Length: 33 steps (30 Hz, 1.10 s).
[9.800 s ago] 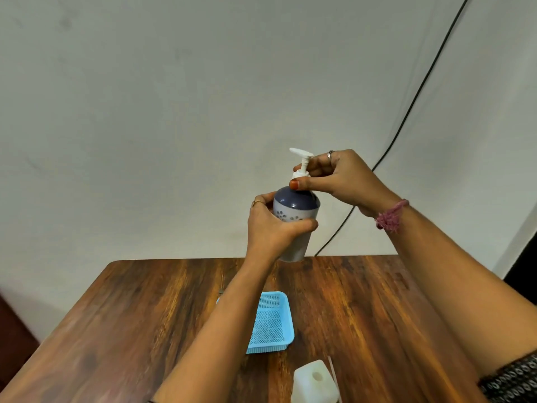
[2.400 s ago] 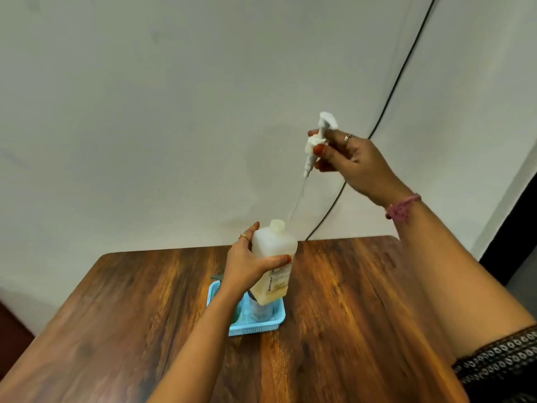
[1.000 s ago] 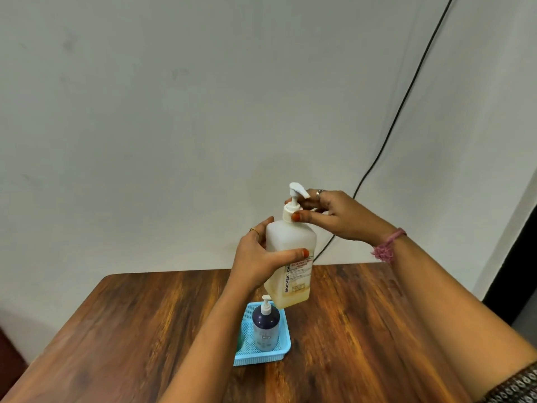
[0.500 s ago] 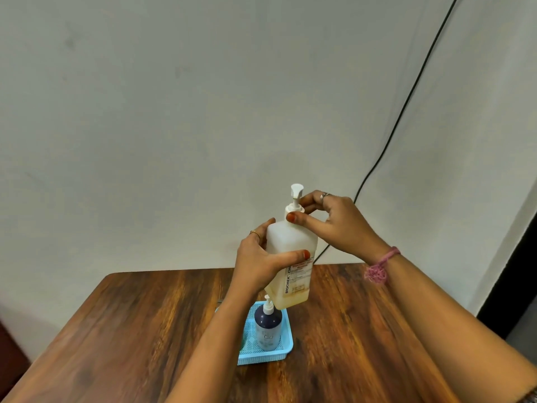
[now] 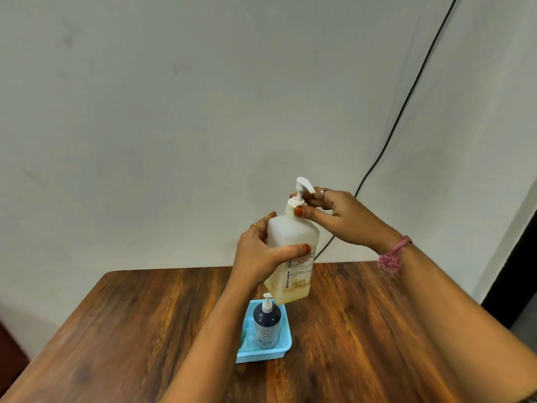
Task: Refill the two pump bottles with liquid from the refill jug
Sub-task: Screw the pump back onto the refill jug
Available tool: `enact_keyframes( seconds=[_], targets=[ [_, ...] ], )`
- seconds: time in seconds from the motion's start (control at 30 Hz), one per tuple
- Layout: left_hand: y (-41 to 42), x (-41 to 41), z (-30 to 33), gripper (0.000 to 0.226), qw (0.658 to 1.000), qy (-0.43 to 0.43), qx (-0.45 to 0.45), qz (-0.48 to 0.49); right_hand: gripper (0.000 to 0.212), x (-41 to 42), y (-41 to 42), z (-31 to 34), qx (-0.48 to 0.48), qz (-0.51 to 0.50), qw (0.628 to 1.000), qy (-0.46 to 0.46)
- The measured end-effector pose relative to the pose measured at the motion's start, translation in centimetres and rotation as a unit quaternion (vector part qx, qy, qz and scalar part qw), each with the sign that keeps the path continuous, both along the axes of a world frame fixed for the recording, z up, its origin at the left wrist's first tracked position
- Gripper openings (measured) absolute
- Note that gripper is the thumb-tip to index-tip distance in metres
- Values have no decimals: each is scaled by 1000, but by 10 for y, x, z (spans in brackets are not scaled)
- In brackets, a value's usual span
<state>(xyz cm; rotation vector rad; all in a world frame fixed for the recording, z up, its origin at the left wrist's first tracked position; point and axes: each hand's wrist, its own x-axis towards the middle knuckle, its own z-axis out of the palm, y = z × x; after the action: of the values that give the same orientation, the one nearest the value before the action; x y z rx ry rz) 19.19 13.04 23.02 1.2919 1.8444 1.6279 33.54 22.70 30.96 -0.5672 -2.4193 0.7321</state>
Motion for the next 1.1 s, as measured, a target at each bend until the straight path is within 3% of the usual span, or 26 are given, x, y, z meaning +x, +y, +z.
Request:
enact_keyframes(
  seconds=[0.27,0.43,0.5,0.6,0.7,0.87,0.97,1.1],
  targets=[
    [2,1,-2,97,1000,11,6,14,44,-6,-7,-8,64,-79,995,21],
    [1,1,-4,104,1000,25,-3,5,57,2,-3,4,-46,-16,998,-34],
    [1,1,-4,101,1000,22,-1,6,49,0,-2,1,-71,6,997,-12],
    [2,0,-7,96,1000,21,-2,8,38,-8,-7,-11,-63,-53,994,70],
    [3,-1,-10,99,1000,24,-5,9,43,-16,-13,-23,-60,-126,983,117],
    [2,-2,-14,101,1000,17,-10,6,62,-12,-8,-15,-142,-76,986,51],
    [1,-3,-13,99,1000,8,-6,9,52,-8,-6,-14,-182,-9,983,31],
    [1,-5,-13,99,1000,22,-4,13,51,-21,-13,-25,-145,-95,981,92]
  ],
)
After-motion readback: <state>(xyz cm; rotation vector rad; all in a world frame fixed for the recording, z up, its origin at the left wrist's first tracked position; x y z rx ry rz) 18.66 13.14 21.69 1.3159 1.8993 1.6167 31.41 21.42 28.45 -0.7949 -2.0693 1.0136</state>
